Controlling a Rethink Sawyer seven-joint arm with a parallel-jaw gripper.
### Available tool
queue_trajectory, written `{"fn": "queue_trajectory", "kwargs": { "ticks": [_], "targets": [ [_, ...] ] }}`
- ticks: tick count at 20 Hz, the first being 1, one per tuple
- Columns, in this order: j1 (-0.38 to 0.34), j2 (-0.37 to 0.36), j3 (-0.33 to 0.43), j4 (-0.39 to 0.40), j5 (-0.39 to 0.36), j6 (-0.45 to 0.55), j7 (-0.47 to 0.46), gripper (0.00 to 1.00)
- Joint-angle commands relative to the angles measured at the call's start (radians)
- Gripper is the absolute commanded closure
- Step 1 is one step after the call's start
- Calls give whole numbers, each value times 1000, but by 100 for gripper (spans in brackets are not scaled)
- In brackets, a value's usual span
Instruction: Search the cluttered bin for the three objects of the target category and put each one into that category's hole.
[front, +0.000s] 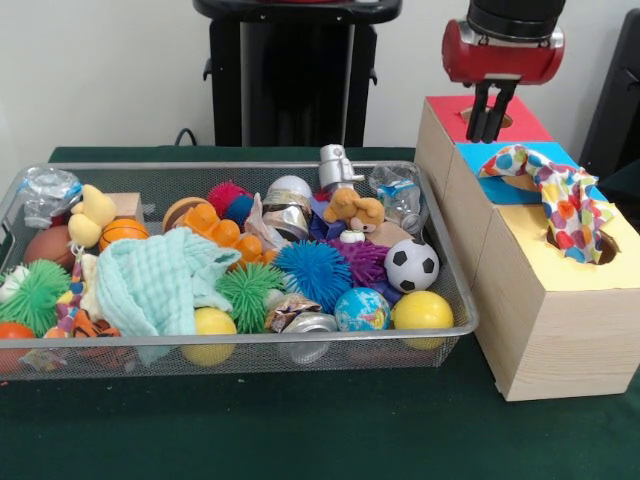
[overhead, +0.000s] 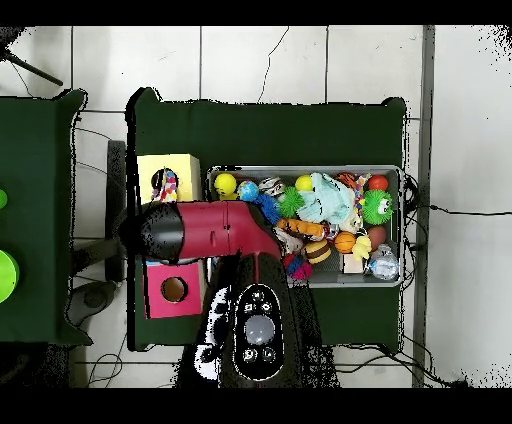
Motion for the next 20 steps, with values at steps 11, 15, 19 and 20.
{"fn": "queue_trajectory", "kwargs": {
  "ticks": [11,15,19,20],
  "targets": [
    [19,-99,65,223,58,1,130,100],
    [45,-53,75,220,75,-73,173,100],
    [45,38,100,187,91,-179,172,100],
    [47,53,100,178,91,-192,173,100]
  ]
}}
